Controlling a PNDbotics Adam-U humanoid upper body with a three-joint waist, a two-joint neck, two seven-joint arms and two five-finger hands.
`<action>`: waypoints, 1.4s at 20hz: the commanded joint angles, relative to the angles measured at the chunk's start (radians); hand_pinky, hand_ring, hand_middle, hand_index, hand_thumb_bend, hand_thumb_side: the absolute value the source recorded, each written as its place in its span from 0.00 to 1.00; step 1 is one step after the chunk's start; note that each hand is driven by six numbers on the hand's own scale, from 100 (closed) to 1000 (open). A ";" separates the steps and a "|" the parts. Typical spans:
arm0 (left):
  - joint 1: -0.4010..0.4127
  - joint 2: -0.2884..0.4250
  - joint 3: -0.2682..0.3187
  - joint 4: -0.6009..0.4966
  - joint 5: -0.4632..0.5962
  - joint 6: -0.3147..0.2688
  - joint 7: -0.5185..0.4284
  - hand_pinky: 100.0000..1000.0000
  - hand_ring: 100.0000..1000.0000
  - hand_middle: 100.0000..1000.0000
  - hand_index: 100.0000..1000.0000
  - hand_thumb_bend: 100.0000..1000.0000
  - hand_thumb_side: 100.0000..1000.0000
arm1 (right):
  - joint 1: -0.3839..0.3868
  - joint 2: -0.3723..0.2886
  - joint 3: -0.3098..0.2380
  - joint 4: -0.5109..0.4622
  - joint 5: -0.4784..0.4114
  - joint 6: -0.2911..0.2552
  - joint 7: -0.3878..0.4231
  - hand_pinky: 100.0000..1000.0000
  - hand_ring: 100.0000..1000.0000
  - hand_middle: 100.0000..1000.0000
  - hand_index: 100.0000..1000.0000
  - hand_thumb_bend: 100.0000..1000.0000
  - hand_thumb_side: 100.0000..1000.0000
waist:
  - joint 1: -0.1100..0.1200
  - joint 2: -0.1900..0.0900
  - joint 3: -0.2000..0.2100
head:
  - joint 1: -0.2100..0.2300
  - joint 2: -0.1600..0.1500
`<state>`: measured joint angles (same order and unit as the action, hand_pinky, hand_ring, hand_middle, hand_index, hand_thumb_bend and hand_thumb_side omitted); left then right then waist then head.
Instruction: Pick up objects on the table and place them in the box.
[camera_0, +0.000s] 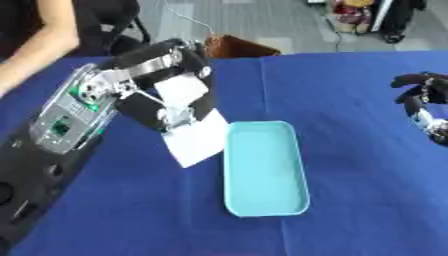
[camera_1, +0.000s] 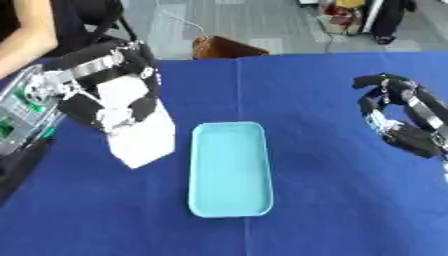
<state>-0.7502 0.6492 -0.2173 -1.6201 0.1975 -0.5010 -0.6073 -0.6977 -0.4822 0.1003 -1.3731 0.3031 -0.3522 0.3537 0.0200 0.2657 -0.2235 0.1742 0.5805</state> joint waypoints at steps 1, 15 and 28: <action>-0.044 -0.013 -0.001 0.036 -0.008 -0.034 -0.037 0.00 0.00 0.00 0.00 0.00 0.39 | -0.030 -0.006 0.004 -0.006 -0.003 -0.005 0.011 0.43 0.63 0.75 0.88 0.00 0.70 | 0.001 -0.011 -0.017 | 0.032 -0.022; -0.058 -0.051 -0.012 0.115 -0.049 -0.055 -0.047 0.00 0.00 0.00 0.00 0.00 0.38 | -0.039 -0.010 -0.002 -0.007 -0.003 -0.005 0.005 0.43 0.63 0.75 0.88 0.00 0.70 | 0.000 0.000 -0.039 | 0.042 -0.024; -0.034 -0.102 -0.030 0.213 -0.153 -0.150 -0.063 0.00 0.00 0.00 0.00 0.00 0.33 | -0.036 -0.009 -0.011 -0.017 -0.046 -0.023 0.030 0.48 0.69 0.79 0.97 0.05 0.85 | -0.004 0.008 -0.039 | 0.037 -0.025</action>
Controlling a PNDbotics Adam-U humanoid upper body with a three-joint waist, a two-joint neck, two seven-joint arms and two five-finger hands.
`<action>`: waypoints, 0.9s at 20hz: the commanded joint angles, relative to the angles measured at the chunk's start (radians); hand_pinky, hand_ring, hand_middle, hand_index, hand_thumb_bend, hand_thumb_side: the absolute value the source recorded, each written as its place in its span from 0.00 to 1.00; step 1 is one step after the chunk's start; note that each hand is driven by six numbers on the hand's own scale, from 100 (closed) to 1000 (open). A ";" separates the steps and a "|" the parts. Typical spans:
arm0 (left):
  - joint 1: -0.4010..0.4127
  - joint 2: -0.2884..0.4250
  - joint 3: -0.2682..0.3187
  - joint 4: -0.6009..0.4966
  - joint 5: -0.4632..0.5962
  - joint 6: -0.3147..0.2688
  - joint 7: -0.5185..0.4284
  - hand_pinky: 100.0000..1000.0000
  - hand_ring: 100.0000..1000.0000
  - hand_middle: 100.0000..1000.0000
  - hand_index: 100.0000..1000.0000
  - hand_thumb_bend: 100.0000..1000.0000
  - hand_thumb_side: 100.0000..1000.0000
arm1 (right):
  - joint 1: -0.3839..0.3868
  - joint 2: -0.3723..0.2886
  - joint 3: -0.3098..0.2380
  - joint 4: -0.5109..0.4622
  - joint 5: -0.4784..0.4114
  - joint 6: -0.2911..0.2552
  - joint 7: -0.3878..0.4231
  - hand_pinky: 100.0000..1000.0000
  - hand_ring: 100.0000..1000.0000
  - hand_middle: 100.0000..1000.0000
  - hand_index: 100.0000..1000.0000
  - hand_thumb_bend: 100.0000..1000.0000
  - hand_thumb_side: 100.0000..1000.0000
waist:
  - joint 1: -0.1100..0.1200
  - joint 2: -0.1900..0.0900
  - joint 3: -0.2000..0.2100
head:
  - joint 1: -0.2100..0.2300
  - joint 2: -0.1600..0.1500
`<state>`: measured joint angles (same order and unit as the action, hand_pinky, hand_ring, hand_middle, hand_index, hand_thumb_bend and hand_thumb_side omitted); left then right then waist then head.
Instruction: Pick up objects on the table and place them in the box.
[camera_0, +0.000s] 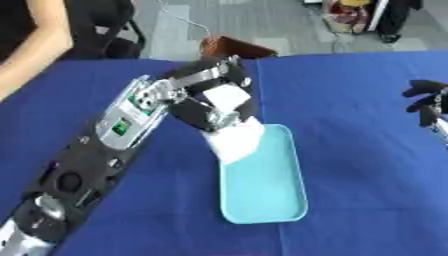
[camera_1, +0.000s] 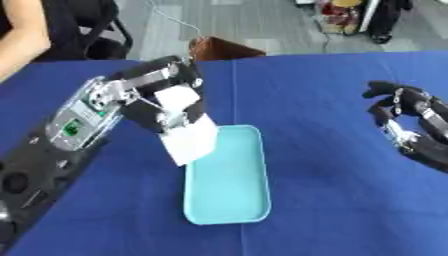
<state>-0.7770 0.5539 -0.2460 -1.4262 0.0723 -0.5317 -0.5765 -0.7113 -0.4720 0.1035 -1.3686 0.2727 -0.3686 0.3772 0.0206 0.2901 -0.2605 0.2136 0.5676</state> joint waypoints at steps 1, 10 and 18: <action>-0.007 -0.014 -0.003 0.036 -0.034 -0.131 -0.094 0.00 0.00 0.00 0.00 0.00 0.33 | -0.023 -0.019 -0.015 -0.024 -0.018 -0.008 0.006 0.49 0.70 0.79 0.97 0.03 0.82 | -0.004 -0.015 -0.003 | -0.002 -0.013; -0.018 -0.036 -0.007 0.075 -0.156 -0.253 -0.047 0.20 0.37 0.51 0.65 0.00 0.76 | -0.029 -0.022 -0.026 -0.032 -0.008 -0.014 -0.031 0.63 0.76 0.82 0.99 0.07 0.81 | -0.008 -0.006 -0.020 | -0.001 -0.018; -0.018 -0.054 -0.012 0.100 -0.240 -0.308 -0.090 0.55 0.72 0.83 0.90 0.00 0.86 | -0.033 -0.021 -0.030 -0.040 0.015 -0.020 -0.070 0.75 0.80 0.86 0.99 0.06 0.80 | -0.013 -0.004 -0.027 | -0.005 -0.020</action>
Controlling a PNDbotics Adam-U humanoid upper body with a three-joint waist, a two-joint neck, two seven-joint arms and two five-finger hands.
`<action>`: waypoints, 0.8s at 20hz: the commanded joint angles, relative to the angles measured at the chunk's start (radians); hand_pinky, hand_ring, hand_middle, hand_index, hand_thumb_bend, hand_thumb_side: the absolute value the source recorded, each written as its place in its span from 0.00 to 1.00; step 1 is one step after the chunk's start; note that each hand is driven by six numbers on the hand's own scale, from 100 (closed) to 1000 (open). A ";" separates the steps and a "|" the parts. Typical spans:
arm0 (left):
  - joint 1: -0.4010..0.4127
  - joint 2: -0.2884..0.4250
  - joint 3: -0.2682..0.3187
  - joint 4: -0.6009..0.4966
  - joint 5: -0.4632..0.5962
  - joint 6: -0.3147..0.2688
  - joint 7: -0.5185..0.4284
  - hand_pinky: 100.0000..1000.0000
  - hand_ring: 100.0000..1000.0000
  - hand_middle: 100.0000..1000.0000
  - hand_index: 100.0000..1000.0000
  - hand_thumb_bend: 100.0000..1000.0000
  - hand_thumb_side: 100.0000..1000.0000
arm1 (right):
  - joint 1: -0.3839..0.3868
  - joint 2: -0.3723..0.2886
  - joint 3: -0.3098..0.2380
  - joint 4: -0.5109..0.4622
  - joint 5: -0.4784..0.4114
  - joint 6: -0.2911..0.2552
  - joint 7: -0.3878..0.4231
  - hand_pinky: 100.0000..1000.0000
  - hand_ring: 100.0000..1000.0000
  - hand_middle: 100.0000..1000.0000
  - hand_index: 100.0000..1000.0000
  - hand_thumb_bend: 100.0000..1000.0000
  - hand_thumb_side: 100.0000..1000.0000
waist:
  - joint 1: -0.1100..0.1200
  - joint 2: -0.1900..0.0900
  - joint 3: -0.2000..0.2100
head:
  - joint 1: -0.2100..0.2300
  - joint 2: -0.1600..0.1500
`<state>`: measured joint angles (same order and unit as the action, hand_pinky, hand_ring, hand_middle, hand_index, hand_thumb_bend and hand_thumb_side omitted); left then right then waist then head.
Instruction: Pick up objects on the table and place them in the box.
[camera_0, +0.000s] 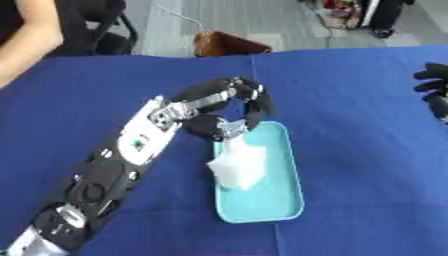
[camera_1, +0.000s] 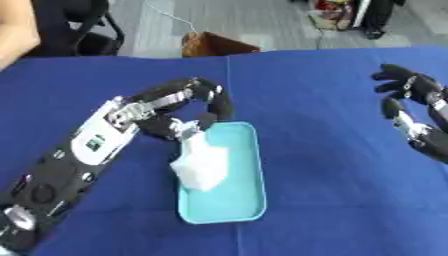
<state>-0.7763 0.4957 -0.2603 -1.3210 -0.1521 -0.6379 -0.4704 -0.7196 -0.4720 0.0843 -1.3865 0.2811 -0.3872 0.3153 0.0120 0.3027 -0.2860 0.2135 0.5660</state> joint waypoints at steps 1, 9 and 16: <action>-0.018 0.003 0.002 -0.004 -0.018 -0.204 -0.196 0.55 0.72 0.84 0.90 0.00 0.86 | -0.025 -0.021 -0.011 -0.021 0.009 -0.002 -0.008 0.75 0.80 0.86 0.99 0.06 0.80 | -0.005 -0.017 -0.002 | -0.005 -0.019; -0.015 0.003 0.002 -0.005 -0.031 -0.208 -0.194 0.60 0.74 0.85 0.90 0.00 0.86 | -0.025 -0.019 -0.009 -0.019 0.013 -0.002 0.000 0.75 0.80 0.85 0.99 0.05 0.80 | -0.010 -0.018 0.002 | -0.008 -0.020; -0.013 0.003 0.007 -0.002 -0.033 -0.205 -0.193 0.60 0.74 0.84 0.90 0.00 0.85 | -0.025 -0.017 -0.010 -0.019 0.012 -0.001 0.000 0.74 0.80 0.86 0.99 0.03 0.81 | -0.015 -0.021 0.007 | -0.010 -0.021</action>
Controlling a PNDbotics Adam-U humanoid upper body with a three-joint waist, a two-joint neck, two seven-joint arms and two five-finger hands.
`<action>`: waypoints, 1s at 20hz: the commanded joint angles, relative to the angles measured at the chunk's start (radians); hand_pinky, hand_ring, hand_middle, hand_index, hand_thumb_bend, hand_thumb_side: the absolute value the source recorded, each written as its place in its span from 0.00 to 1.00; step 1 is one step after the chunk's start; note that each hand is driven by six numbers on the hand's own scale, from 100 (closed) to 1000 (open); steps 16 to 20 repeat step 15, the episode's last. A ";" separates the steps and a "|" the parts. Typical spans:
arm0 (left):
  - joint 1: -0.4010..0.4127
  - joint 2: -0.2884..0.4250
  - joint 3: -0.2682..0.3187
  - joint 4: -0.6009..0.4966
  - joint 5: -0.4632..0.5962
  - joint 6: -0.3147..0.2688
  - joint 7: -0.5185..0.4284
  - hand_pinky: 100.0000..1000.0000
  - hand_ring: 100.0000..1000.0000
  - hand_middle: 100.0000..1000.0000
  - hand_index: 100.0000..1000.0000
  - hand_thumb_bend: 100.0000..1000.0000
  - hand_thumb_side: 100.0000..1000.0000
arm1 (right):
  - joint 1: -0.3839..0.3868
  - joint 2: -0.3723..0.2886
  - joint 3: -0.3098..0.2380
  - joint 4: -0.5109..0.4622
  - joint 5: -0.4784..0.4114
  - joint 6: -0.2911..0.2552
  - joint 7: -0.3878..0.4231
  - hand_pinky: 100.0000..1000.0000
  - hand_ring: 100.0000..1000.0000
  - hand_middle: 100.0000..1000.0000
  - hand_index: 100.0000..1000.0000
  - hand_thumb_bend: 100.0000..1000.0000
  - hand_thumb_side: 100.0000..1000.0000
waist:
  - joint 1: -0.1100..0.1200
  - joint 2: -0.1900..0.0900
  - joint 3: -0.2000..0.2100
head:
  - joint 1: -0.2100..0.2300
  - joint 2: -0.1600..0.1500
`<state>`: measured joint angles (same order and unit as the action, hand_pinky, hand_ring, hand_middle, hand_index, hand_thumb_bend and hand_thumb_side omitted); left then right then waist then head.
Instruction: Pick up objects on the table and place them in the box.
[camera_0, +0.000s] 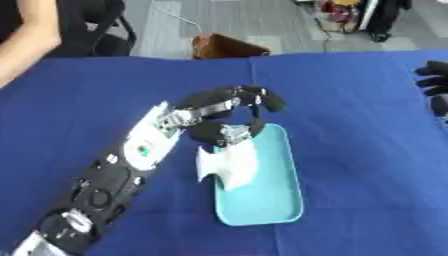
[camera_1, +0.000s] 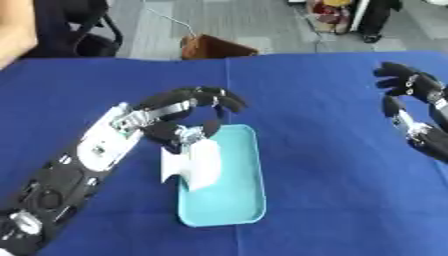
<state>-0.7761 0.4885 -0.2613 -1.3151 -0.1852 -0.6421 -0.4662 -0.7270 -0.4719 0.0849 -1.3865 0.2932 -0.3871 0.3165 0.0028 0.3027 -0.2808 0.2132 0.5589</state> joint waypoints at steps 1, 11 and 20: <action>-0.012 0.011 0.009 -0.009 0.002 -0.198 -0.195 0.60 0.73 0.84 0.90 0.00 0.85 | -0.017 -0.016 -0.012 -0.019 -0.001 -0.001 -0.002 0.74 0.80 0.86 0.99 0.02 0.81 | -0.007 -0.022 0.003 | -0.011 -0.014; 0.268 0.133 0.096 -0.396 0.296 -0.092 -0.092 0.52 0.70 0.82 0.90 0.00 0.76 | 0.070 -0.057 -0.048 -0.058 -0.034 0.017 -0.045 0.57 0.75 0.83 0.98 0.00 0.92 | -0.008 -0.067 0.121 | -0.096 -0.007; 0.528 0.161 0.237 -0.625 0.380 -0.007 -0.004 0.49 0.69 0.81 0.90 0.00 0.76 | 0.114 -0.071 -0.067 -0.101 -0.048 0.025 -0.060 0.54 0.73 0.82 0.96 0.00 0.91 | 0.004 -0.069 0.175 | -0.147 -0.022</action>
